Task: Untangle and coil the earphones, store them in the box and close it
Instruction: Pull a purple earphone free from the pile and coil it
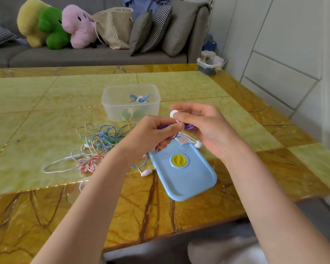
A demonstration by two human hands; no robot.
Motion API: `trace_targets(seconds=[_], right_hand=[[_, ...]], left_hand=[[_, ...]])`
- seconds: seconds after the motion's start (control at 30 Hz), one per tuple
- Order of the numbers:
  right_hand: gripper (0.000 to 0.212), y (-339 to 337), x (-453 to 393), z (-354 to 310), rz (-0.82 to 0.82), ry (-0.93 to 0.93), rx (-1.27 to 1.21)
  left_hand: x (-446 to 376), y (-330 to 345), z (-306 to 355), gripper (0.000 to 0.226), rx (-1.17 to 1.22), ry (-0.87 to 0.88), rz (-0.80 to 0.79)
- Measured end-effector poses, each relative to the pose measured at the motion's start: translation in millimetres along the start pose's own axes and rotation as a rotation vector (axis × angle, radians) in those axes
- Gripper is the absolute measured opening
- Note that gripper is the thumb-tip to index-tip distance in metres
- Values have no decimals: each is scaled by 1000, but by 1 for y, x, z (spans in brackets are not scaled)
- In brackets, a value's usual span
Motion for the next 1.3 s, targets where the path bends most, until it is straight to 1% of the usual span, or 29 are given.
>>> trace_targets(seconds=[0.07,0.1,0.13,0.2,0.23,0.3,0.37,0.43,0.5,0.57,0.67,0.77,0.83,0.93,1.07,1.2,1.23,1.27,1.3], right_hand=[[5,-4,-1,1,104,6,-58],[4,-5,-1,1,135,3,-90],[11,-5,-3,1,140,1,-115],[23,-1,-5,4,82,31,-112],[24,3,-4,7,48,56,-92],[16,7,-3,14,44,86,-64],[6,7,-4,16,92,68,-67],[4,9,-5,15,104,35,-51],[8,12,-7,11,93,-8,32],[13,18,-7,4,60,-78,167],[13,29,-5,-5,18,-197,398],[12,35,-3,-3,0,-235,474],[11,34,-3,1,16,-227,450],[7,32,-3,5,28,-199,410],[7,29,-4,15,74,-106,335],[9,28,-5,24,74,13,162],[13,28,-5,24,76,35,113],[21,27,-5,24,74,47,85],[27,27,-4,22,58,39,92]], left_hand=[[-2,-1,-1,25,72,-2,31],[-4,-5,-1,29,119,-4,63],[-5,-11,-2,31,170,-12,117],[-7,-27,-7,34,281,-42,266],[-6,-33,-9,33,323,-53,335],[-5,-38,-12,29,332,-64,420],[-4,-37,-12,25,302,-74,452],[-3,-36,-12,23,279,-84,463],[-1,-37,-12,24,278,-97,484],[2,-41,-14,29,279,-125,539],[7,-47,-20,34,286,-170,605],[9,-50,-17,34,275,-131,597],[9,-50,-13,33,216,-107,569],[8,-49,-15,35,181,-134,558],[6,-46,-21,38,184,-195,522],[3,-47,-26,37,142,-238,467],[3,-46,-27,37,140,-259,450],[4,-46,-28,37,148,-288,431],[4,-45,-29,37,163,-317,406]])
Point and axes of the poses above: each hand's wrist, its own x-axis away from the middle knuckle, its own y-axis out of the palm, z = x × y, the point moved 8 cm from there along -x, towards the middle knuckle, and after that the axes turned 2 degrees about z, right-handed, at the moved point
